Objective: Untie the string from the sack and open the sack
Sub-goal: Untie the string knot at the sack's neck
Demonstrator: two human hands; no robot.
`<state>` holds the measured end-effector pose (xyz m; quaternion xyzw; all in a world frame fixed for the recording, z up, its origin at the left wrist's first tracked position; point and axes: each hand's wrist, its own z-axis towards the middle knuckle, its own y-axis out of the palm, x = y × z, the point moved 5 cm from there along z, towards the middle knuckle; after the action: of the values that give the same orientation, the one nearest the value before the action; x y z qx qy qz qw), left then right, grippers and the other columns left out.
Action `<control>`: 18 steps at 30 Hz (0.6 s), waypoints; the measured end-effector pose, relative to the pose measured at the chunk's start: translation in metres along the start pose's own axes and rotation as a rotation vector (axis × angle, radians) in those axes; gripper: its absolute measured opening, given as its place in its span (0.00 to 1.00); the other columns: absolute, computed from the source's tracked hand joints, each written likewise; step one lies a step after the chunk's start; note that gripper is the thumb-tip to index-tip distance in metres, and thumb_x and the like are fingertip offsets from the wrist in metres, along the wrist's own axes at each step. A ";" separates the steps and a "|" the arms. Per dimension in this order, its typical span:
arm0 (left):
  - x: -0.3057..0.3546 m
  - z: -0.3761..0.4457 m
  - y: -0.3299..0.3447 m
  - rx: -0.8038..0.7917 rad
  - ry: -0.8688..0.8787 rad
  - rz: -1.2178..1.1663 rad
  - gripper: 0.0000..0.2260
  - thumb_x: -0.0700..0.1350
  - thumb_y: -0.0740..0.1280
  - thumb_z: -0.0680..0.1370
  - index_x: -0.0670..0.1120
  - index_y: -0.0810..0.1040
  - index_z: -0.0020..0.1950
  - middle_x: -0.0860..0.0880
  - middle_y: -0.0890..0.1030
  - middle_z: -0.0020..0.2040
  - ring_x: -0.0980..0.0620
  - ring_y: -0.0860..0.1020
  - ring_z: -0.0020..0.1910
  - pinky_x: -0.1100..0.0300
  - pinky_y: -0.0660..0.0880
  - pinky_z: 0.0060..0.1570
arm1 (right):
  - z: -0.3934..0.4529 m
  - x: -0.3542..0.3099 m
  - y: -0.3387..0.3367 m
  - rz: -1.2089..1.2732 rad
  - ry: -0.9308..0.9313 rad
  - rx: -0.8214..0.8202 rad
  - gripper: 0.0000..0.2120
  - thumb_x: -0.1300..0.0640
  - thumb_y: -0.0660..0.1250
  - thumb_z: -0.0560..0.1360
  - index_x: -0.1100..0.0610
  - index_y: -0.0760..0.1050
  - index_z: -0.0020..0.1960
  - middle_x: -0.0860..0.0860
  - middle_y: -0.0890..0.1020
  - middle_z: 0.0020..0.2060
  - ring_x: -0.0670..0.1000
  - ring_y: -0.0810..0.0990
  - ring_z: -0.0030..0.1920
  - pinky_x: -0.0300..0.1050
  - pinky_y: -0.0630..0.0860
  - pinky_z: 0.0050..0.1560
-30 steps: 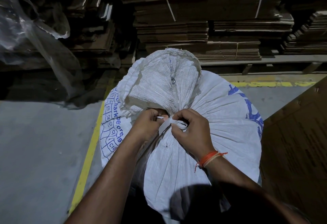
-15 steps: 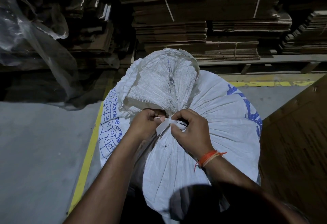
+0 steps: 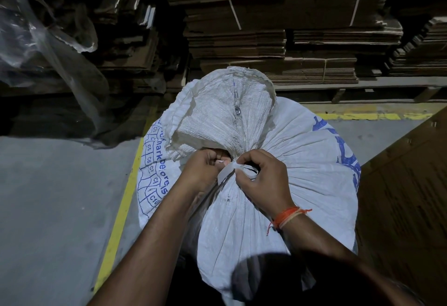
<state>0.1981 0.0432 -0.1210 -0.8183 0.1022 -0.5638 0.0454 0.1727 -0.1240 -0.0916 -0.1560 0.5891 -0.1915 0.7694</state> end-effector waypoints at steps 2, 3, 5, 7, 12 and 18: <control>0.000 0.000 0.000 -0.004 0.001 0.002 0.05 0.37 0.72 0.79 0.44 0.85 0.45 0.47 0.85 0.39 0.53 0.80 0.36 0.60 0.75 0.43 | -0.001 -0.001 0.000 -0.010 -0.002 -0.003 0.07 0.62 0.75 0.68 0.52 0.81 0.42 0.44 0.81 0.39 0.45 0.81 0.43 0.39 0.78 0.45; 0.001 0.000 0.001 -0.003 0.001 -0.004 0.05 0.36 0.72 0.79 0.43 0.85 0.44 0.47 0.85 0.38 0.54 0.79 0.35 0.61 0.75 0.41 | -0.001 -0.001 0.000 -0.019 -0.004 -0.005 0.07 0.61 0.76 0.68 0.52 0.80 0.42 0.44 0.81 0.38 0.45 0.81 0.43 0.37 0.77 0.44; 0.003 -0.003 0.002 0.010 -0.005 -0.026 0.04 0.35 0.71 0.79 0.41 0.83 0.45 0.48 0.83 0.36 0.56 0.78 0.32 0.65 0.76 0.35 | -0.001 0.000 0.000 -0.029 -0.005 -0.004 0.07 0.61 0.75 0.68 0.52 0.80 0.43 0.45 0.81 0.39 0.45 0.81 0.43 0.39 0.78 0.45; 0.004 -0.004 0.002 0.010 -0.015 -0.060 0.03 0.34 0.70 0.79 0.38 0.83 0.47 0.48 0.83 0.36 0.58 0.78 0.29 0.67 0.76 0.32 | -0.001 0.001 0.001 -0.030 0.001 -0.002 0.07 0.61 0.75 0.68 0.52 0.80 0.43 0.45 0.82 0.39 0.46 0.81 0.44 0.45 0.79 0.46; 0.002 -0.003 -0.004 0.023 -0.033 -0.061 0.03 0.35 0.71 0.79 0.39 0.84 0.48 0.46 0.84 0.38 0.56 0.81 0.33 0.64 0.77 0.37 | -0.001 0.002 0.001 -0.020 0.004 0.001 0.06 0.61 0.75 0.69 0.52 0.81 0.43 0.44 0.82 0.39 0.45 0.82 0.44 0.46 0.80 0.47; -0.001 -0.002 -0.007 0.059 -0.070 -0.054 0.03 0.36 0.71 0.79 0.36 0.82 0.51 0.42 0.82 0.41 0.53 0.78 0.35 0.65 0.75 0.35 | -0.001 0.004 0.001 -0.020 0.004 0.003 0.06 0.60 0.75 0.69 0.52 0.81 0.43 0.44 0.82 0.40 0.45 0.82 0.44 0.46 0.80 0.47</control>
<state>0.1968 0.0501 -0.1202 -0.8383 0.0617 -0.5385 0.0581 0.1730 -0.1253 -0.0953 -0.1603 0.5886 -0.2005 0.7666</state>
